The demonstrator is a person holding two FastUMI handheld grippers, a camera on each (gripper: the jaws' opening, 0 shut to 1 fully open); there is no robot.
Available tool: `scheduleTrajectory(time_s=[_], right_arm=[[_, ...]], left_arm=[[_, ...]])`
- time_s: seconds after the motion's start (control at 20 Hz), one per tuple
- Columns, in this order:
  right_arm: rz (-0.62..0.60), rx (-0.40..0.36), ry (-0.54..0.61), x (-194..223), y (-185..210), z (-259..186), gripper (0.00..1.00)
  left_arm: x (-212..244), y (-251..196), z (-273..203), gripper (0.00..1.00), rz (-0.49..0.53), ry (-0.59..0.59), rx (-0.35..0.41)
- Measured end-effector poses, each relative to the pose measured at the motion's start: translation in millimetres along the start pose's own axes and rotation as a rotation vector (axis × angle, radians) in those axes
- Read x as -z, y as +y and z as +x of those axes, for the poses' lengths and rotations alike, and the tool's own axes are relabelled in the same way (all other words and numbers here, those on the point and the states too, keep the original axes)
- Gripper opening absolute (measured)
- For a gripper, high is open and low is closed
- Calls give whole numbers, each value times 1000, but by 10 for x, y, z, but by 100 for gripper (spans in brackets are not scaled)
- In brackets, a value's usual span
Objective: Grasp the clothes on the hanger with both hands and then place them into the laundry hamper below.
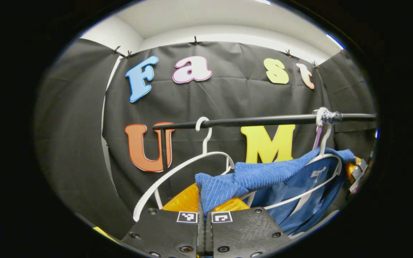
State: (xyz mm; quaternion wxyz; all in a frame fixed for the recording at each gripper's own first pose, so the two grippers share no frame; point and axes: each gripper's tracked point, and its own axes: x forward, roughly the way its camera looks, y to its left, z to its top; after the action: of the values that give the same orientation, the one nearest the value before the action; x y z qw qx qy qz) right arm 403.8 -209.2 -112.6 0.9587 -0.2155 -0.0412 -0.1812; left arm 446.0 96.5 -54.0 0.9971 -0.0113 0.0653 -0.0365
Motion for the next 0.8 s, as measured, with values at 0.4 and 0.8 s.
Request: scheduleTrajectory(time_s=[0.4, 0.8], right_arm=[[404, -162, 142, 423, 485, -54, 7], [777, -328, 207, 306, 484, 214, 6]], left_arm=[[-93, 38, 102, 1, -141, -11, 67], [-213, -4, 182, 5, -233, 18, 166]])
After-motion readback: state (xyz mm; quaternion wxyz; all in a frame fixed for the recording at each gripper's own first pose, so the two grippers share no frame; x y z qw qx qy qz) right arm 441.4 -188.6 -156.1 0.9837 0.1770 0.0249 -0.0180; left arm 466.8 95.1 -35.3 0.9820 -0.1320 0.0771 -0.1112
